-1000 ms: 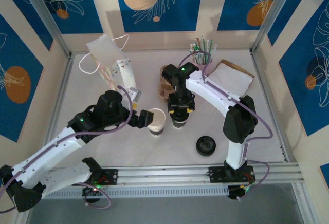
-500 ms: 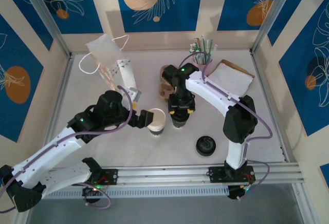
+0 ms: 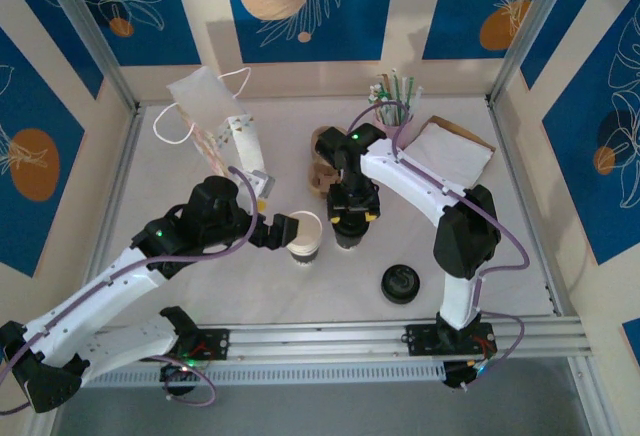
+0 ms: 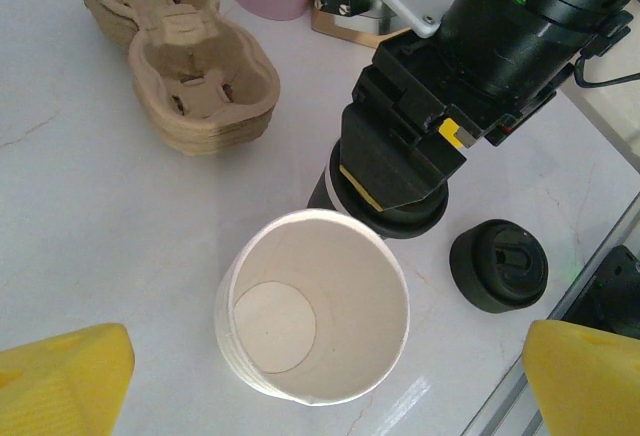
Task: Pack the takeout coffee
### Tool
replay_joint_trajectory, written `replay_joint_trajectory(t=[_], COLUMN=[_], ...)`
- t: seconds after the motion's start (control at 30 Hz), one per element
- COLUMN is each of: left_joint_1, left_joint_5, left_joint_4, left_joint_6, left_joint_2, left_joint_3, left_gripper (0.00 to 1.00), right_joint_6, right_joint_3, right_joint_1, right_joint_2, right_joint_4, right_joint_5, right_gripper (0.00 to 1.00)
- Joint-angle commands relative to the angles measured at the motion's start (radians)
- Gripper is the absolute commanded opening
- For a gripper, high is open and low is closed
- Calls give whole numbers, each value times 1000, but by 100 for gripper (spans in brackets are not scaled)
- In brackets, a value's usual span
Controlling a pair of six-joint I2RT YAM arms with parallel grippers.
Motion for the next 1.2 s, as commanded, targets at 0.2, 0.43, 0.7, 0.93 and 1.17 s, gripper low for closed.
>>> replay_joint_trajectory(t=[0.2,0.43,0.7,0.93,1.17], left_joint_1=[8,8,8,8,8], left_joint_5=[13,14,13,11,10], left_joint_4=[12,16,20,20,22], left_joint_6=[1,-1,-2,-4,-4], left_joint_2=[-4,0,2,1,1], left_joint_3=[-3,-3,-6,-7,-9], left_gripper=[100,100,100,100,100], right_joint_6=[16,22,27,46,62], right_joint_3=[-64,-104,-123,-144,-221], right_joint_1=[1,3,17,54,59], right_joint_2=[25,23,33,51,40], right_joint_4=[44,49,43,37,77], right_joint_5=[-25,-29,-18,-6,-25], right_gripper=[66,66,66,66,67])
